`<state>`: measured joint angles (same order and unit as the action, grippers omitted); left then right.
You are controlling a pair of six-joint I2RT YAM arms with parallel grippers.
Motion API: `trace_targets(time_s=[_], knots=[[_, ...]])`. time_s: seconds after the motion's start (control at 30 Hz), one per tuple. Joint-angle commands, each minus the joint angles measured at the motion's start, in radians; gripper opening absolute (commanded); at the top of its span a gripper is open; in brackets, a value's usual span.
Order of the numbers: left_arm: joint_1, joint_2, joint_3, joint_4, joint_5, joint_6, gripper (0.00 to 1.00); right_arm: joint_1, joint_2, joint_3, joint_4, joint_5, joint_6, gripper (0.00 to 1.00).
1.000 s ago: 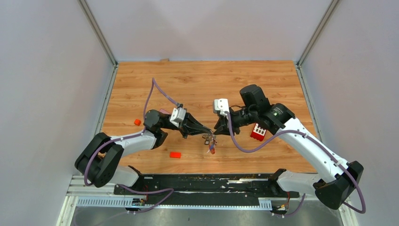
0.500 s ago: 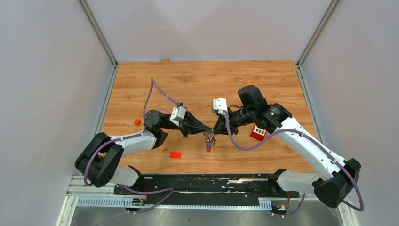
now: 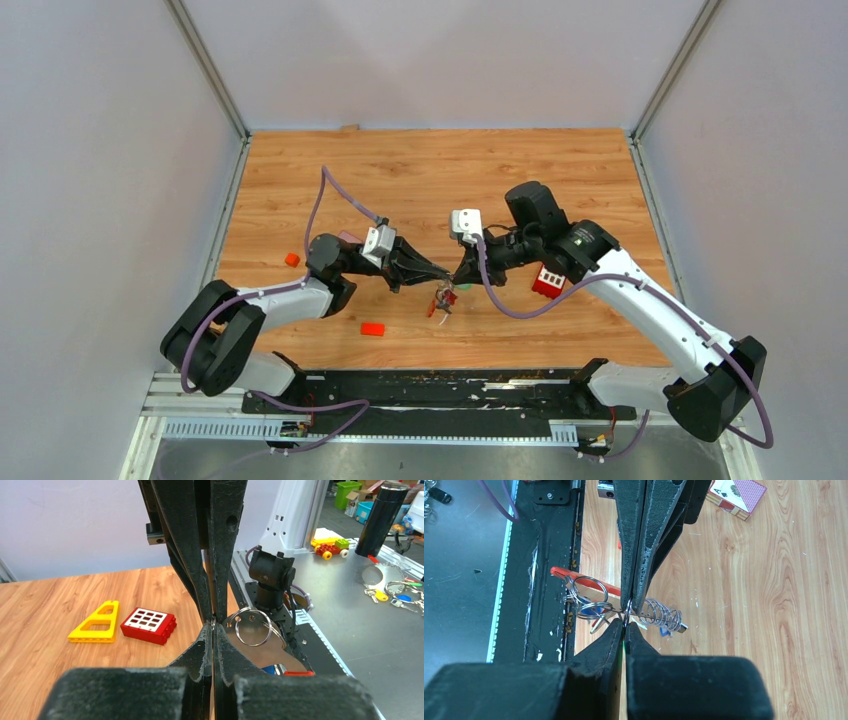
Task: Put the keys on the keyring
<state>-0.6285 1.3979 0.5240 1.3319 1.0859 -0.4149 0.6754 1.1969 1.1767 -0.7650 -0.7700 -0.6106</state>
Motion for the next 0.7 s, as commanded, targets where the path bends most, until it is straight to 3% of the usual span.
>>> trace_targets(time_s=[0.0,0.5,0.67], knots=[[-0.011,-0.004,-0.005,0.059,-0.006,0.012,0.00,-0.003,-0.024,0.006,0.053,0.049,-0.007,0.00],[-0.010,-0.015,0.031,-0.118,0.000,0.139,0.00,0.042,-0.006,0.043,-0.017,0.211,-0.045,0.00],[-0.010,-0.023,0.004,-0.031,-0.009,0.101,0.00,0.048,-0.004,0.049,-0.023,0.244,-0.051,0.00]])
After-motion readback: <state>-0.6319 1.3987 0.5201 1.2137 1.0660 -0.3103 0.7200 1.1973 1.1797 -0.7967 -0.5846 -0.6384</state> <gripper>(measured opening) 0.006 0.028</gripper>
